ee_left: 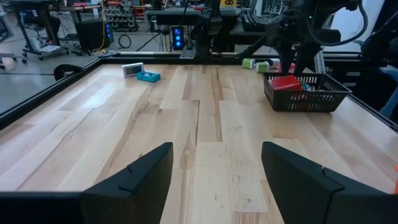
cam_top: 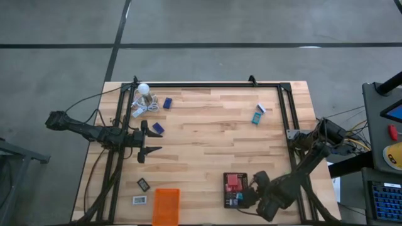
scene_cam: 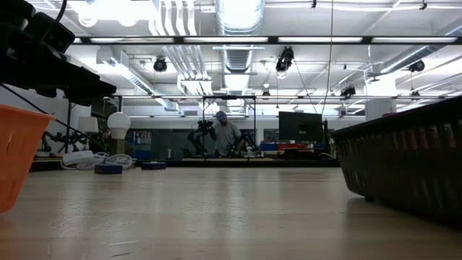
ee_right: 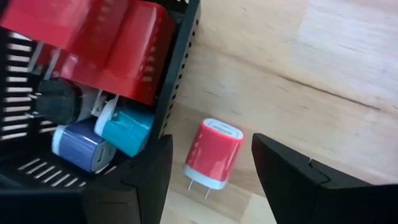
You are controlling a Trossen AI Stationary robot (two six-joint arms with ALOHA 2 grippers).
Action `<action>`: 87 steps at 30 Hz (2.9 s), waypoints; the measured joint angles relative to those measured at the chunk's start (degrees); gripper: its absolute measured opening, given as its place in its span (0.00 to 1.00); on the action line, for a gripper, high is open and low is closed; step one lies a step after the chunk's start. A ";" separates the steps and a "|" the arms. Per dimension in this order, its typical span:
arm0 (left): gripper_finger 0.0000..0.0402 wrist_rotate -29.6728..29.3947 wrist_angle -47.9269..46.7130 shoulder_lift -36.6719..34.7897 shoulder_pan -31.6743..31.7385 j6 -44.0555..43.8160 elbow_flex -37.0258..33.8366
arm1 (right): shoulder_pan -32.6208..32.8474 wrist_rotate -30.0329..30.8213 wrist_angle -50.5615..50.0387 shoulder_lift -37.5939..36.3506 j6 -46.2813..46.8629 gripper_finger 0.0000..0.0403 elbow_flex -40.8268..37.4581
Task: Pick & Place Office items
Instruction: Put the pink white charger adapter into the black bin
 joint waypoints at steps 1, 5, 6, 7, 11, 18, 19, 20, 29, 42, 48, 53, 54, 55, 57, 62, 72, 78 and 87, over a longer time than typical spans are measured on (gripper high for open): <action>0.63 0.01 0.00 0.00 -0.01 -0.02 0.00 | -0.23 -0.71 0.04 0.00 -0.06 0.54 -0.11; 0.63 0.00 0.00 0.00 0.00 -0.02 0.00 | -0.50 -3.02 0.04 0.04 0.15 0.54 -0.57; 0.63 0.02 0.00 0.00 -0.01 -0.02 0.00 | -0.50 -3.33 0.05 0.04 0.15 0.54 -0.58; 0.63 0.02 0.00 0.00 -0.02 0.00 0.00 | -0.48 -3.44 0.14 0.04 0.16 0.54 -0.58; 0.63 0.02 0.00 0.00 -0.01 -0.02 0.00 | -0.46 -5.08 1.88 0.04 0.40 0.54 -0.92; 0.63 0.02 0.00 0.00 -0.02 0.00 0.00 | -0.46 -5.37 4.52 0.04 0.31 0.54 -1.89; 0.63 0.01 0.00 0.00 0.00 -0.02 0.00 | -0.46 -5.39 4.59 0.04 0.28 0.54 -2.07; 0.63 0.02 0.00 0.00 0.00 -0.01 0.00 | -0.46 -5.39 4.67 0.04 0.28 0.54 -2.24; 0.63 0.01 0.01 0.00 0.00 -0.02 0.00 | -0.59 -5.61 8.73 0.04 0.22 0.54 -4.90; 0.63 0.01 0.01 0.00 -0.02 -0.02 0.00 | -0.59 -5.59 13.04 -0.07 0.11 0.54 -7.85; 0.63 0.00 0.00 0.00 -0.01 -0.02 0.00 | -0.59 -5.63 12.92 -0.07 -0.09 0.49 -7.85; 0.63 0.02 0.00 0.00 -0.01 -0.01 -0.01 | -0.55 -5.80 12.78 -0.04 -0.11 0.41 -7.90; 0.63 0.00 0.00 0.00 0.00 -0.02 0.00 | -0.55 -5.80 12.78 0.00 -0.10 0.40 -7.90; 0.63 0.00 0.00 0.00 -0.02 -0.02 0.00 | -0.55 -5.78 12.82 0.00 -0.11 0.38 -7.90; 0.63 0.01 0.01 0.00 -0.01 0.00 0.00 | -0.55 -5.78 12.86 0.00 -0.11 0.36 -7.90; 0.63 0.00 0.00 0.00 -0.02 -0.01 0.00 | -0.55 -5.74 12.89 0.00 -0.11 0.35 -7.90; 0.63 0.00 0.00 0.00 -0.02 -0.02 0.00 | -0.59 -6.66 10.16 -0.12 -0.09 0.36 -6.50; 0.63 0.00 0.00 0.00 -0.02 -0.01 0.00 | -0.59 -6.29 -3.14 -0.50 -0.12 0.36 0.41; 0.63 0.01 0.00 0.00 -0.02 0.00 0.00 | -0.75 6.39 -17.58 -0.67 -8.44 0.36 13.77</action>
